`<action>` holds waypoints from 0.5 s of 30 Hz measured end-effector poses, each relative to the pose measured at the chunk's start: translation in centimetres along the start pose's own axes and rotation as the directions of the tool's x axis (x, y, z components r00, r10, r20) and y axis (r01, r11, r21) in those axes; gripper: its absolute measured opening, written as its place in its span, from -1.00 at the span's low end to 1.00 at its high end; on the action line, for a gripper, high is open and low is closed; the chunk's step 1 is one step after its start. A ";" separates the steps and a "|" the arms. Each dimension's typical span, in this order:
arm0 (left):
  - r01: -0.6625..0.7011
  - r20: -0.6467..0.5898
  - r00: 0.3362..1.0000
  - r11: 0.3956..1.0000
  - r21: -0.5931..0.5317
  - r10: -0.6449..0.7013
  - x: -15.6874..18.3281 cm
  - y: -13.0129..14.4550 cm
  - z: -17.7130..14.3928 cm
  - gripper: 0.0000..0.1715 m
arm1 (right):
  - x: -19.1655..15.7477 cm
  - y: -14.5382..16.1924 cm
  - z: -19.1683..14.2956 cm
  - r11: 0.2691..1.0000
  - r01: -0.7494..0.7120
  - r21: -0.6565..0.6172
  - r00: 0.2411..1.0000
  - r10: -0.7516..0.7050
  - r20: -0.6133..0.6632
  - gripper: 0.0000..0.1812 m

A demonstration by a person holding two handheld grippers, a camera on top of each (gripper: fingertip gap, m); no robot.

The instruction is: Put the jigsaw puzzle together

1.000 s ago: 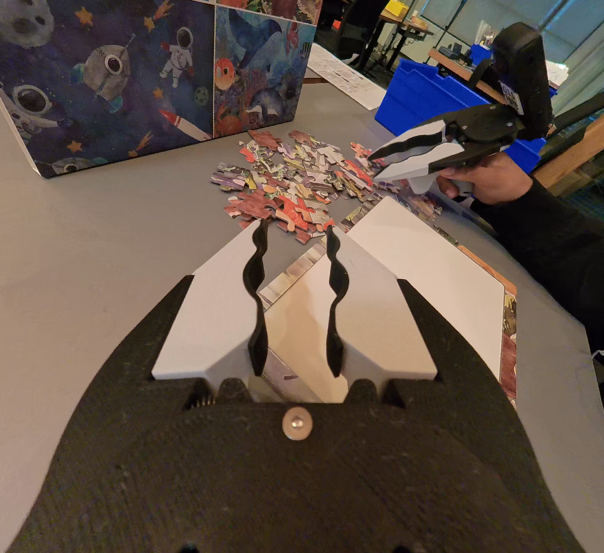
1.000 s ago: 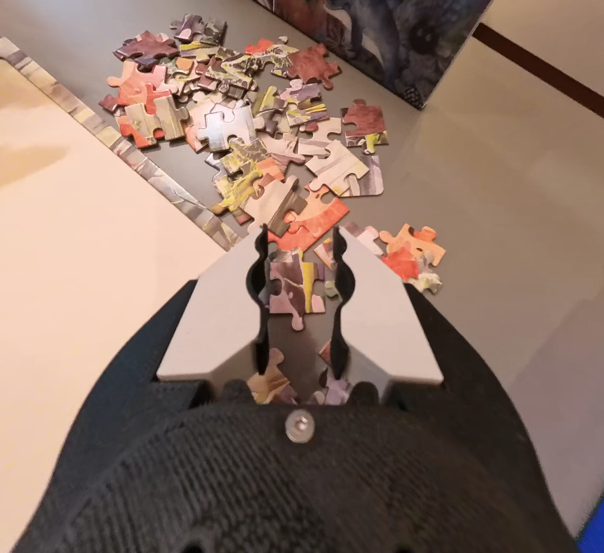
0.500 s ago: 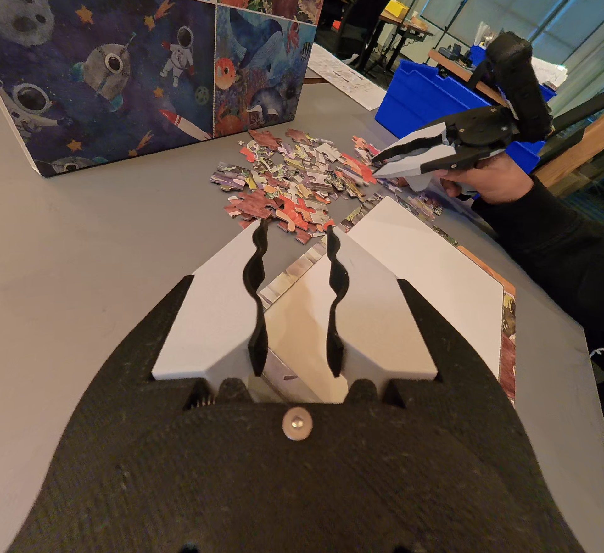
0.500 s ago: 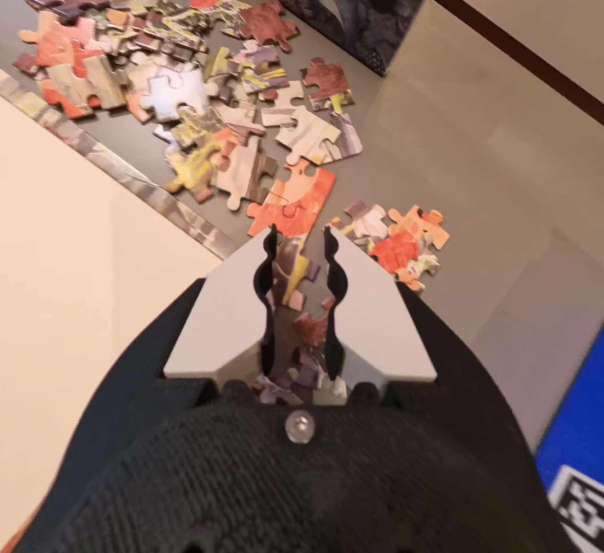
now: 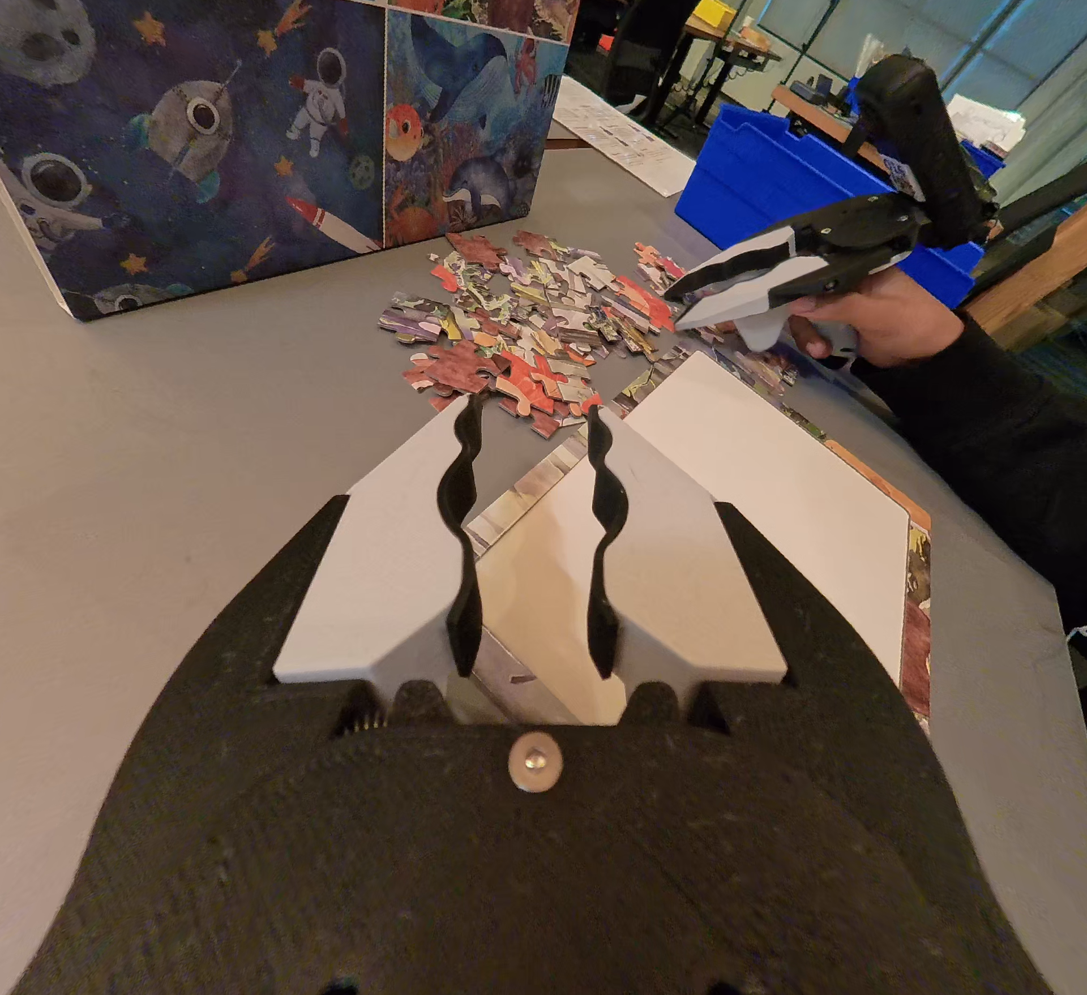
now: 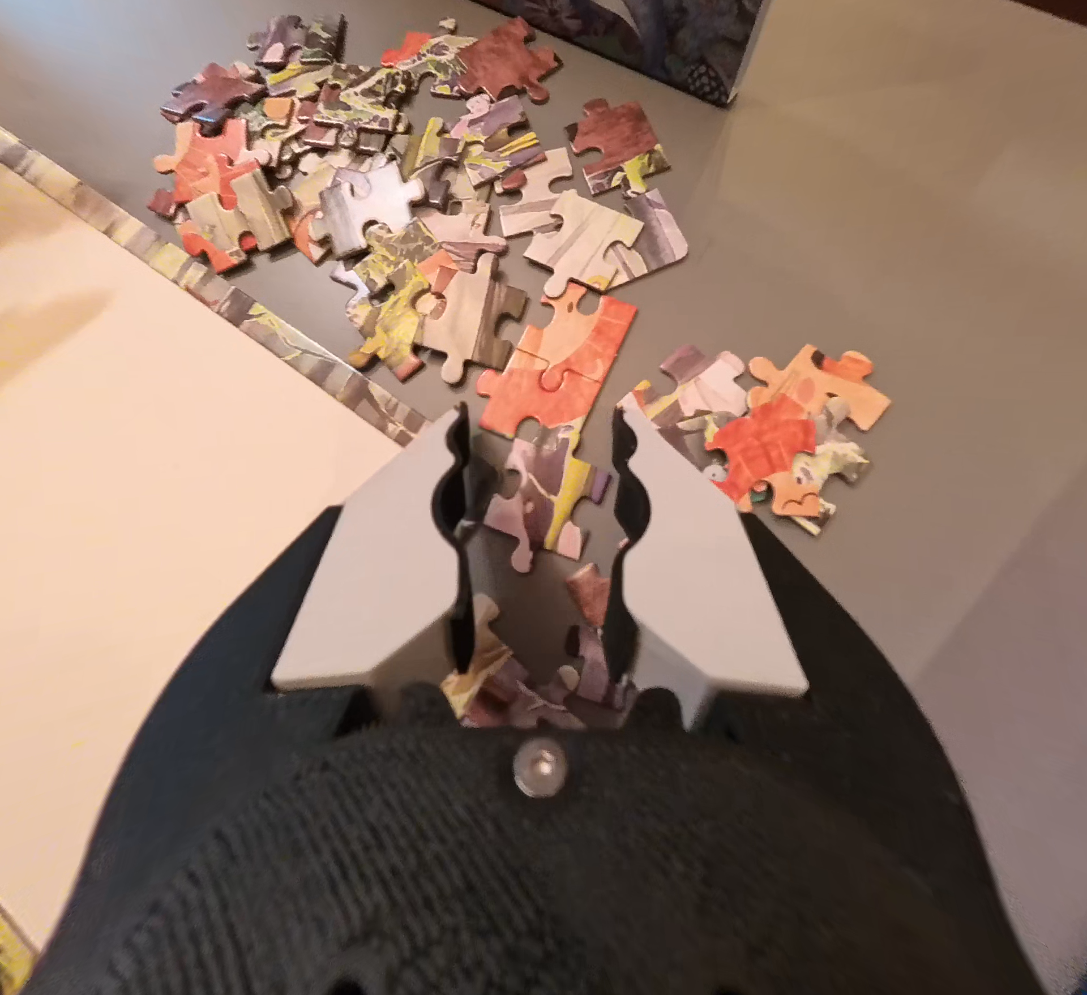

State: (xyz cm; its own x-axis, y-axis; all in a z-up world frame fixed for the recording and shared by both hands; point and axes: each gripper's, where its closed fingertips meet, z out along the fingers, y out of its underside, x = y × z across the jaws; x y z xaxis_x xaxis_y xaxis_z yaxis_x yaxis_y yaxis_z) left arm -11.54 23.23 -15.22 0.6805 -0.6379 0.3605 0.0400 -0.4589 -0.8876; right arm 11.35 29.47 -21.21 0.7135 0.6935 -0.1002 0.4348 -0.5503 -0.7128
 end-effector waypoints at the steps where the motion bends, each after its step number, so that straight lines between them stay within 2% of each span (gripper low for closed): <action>1: 0.001 0.000 1.000 1.000 0.000 -0.001 0.0 0.0 0.0 -0.60 | -0.3 0.0 0.0 1.000 -0.002 0.000 1.000 0.002 0.009 -0.45; 3: 0.006 -0.002 1.000 1.000 0.001 -0.006 0.0 0.0 0.0 -0.60 | -0.6 -0.1 0.2 1.000 0.017 -0.001 1.000 -0.017 0.001 -0.44; 7: 0.007 -0.001 1.000 1.000 0.001 -0.007 -0.1 0.0 0.0 -0.60 | 0.0 -0.2 0.6 0.997 0.073 -0.006 0.994 -0.073 -0.081 -0.61; 15: -0.009 0.005 1.000 1.000 0.000 0.009 0.0 0.0 0.0 -0.60 | -0.1 -0.3 0.6 0.997 0.075 0.003 0.994 -0.074 -0.084 -0.65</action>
State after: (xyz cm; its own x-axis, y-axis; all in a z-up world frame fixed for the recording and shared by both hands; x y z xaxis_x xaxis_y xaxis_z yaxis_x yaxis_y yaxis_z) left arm -11.51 23.24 -15.20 0.6846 -0.6389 0.3510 0.0340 -0.4530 -0.8909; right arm 10.85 29.87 -21.38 0.7230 0.6908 0.0121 0.4852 -0.4952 -0.7206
